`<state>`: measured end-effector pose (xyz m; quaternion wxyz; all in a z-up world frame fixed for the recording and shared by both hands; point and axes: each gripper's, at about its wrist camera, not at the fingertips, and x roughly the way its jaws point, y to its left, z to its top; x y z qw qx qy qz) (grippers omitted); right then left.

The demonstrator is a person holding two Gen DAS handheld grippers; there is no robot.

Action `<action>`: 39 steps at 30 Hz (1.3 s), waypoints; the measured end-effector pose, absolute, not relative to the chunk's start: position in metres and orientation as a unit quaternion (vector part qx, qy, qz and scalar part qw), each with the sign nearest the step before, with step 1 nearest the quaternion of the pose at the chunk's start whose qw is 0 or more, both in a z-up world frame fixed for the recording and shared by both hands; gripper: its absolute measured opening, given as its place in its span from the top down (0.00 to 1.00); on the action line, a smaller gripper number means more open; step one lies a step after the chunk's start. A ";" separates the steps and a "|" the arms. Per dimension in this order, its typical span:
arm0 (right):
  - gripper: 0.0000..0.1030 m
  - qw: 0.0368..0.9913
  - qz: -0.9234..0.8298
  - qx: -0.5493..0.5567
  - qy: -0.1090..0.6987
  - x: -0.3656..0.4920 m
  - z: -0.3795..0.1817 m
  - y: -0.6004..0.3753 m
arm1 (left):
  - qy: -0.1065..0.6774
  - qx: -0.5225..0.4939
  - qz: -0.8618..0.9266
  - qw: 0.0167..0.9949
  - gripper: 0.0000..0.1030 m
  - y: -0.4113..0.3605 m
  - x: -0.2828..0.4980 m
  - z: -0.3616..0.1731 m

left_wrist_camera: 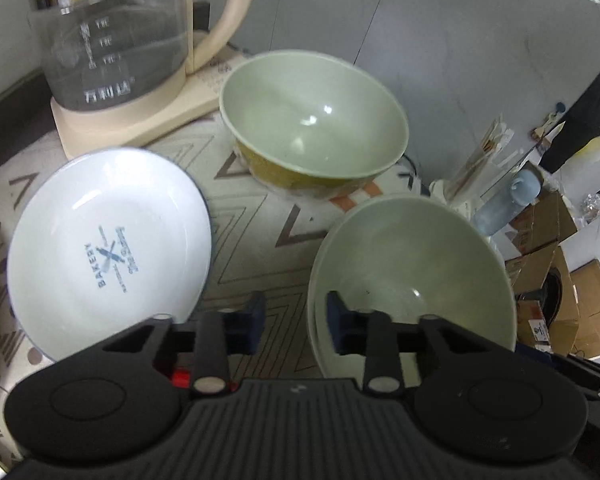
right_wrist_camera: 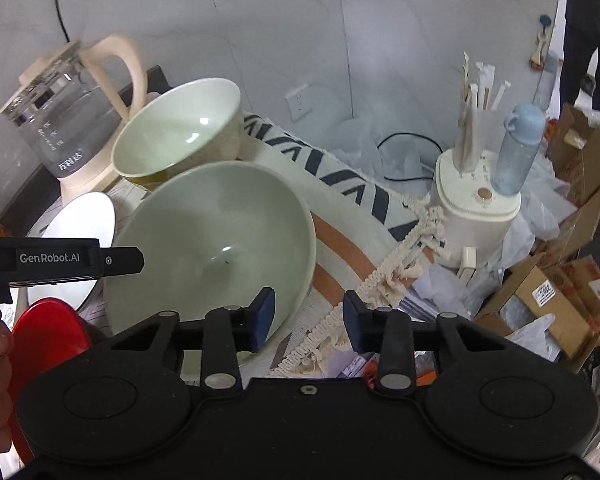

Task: Organize plates and bowls
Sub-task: 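Close both grippers on the large pale green bowl's rim, then carry the large pale green bowl and lower it into the red-black bowl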

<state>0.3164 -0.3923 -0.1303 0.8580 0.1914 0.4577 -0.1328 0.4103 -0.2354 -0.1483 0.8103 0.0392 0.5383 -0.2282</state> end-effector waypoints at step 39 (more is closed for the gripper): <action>0.84 0.921 0.054 0.125 0.366 0.321 -0.050 -0.368 | 0.449 -0.114 -0.079 0.883 0.96 -0.150 0.339 -0.057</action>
